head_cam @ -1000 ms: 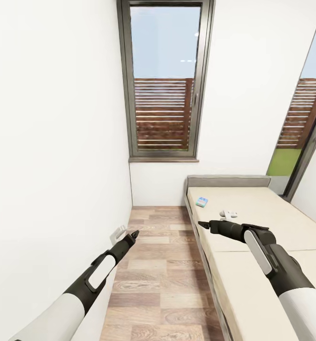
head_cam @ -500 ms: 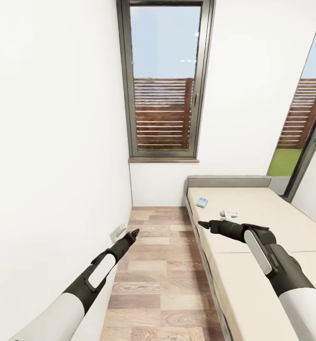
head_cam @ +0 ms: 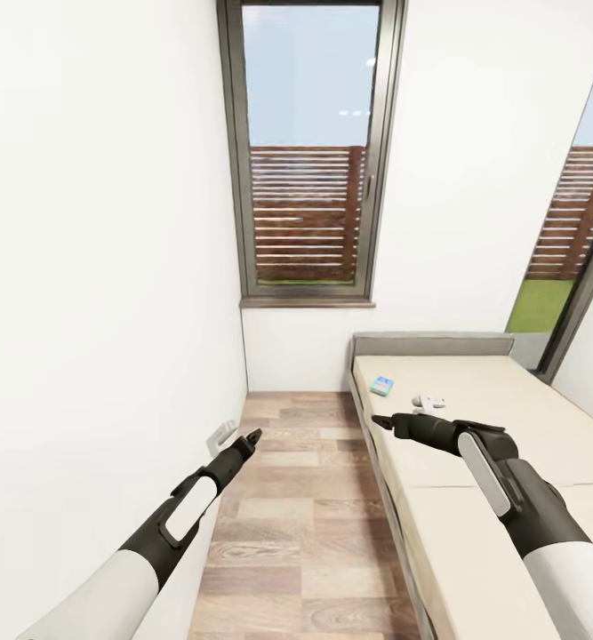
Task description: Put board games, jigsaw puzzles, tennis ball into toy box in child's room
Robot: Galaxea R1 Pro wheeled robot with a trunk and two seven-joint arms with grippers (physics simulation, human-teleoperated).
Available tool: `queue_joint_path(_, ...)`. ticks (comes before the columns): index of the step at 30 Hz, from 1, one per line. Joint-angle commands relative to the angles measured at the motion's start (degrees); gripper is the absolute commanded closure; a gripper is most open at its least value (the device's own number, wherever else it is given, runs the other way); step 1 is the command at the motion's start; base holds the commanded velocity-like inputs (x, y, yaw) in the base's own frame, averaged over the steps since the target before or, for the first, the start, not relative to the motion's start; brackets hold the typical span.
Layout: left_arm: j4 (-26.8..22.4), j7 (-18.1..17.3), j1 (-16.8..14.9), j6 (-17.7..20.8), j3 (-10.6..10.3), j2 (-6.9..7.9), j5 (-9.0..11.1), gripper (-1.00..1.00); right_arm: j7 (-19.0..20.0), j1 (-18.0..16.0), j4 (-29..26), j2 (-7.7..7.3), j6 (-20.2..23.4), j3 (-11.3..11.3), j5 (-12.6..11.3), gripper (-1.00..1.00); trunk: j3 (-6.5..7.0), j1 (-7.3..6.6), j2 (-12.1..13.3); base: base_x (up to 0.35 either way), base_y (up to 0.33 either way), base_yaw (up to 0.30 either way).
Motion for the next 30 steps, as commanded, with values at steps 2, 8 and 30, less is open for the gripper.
queue_joint_path(2, 0.0, 0.0, 0.0, 0.1, -0.1, 0.02, 0.5, -1.00, 0.1, 0.0, -0.1, -0.04, 0.2, 0.1, 0.0, -1.00, -0.14, 0.06, -0.1, 0.195, 0.000, 0.000)
queue_joint_path(8, -0.1, 0.0, 0.0, 0.1, -0.1, 0.02, 0.5, -1.00, 0.1, 0.0, -0.1, -0.04, 0.2, 0.1, 0.0, -1.00, -0.14, 0.06, -0.1, 0.202, 0.000, 0.000)
queue_joint_path(30, -0.1, 0.0, 0.0, 0.2, -0.1, 0.02, 0.5, -1.00, 0.1, 0.1, -0.6, -0.03, 0.2, 0.1, 0.0, -1.00, -0.14, 0.06, -0.1, 0.209, 0.000, 0.000)
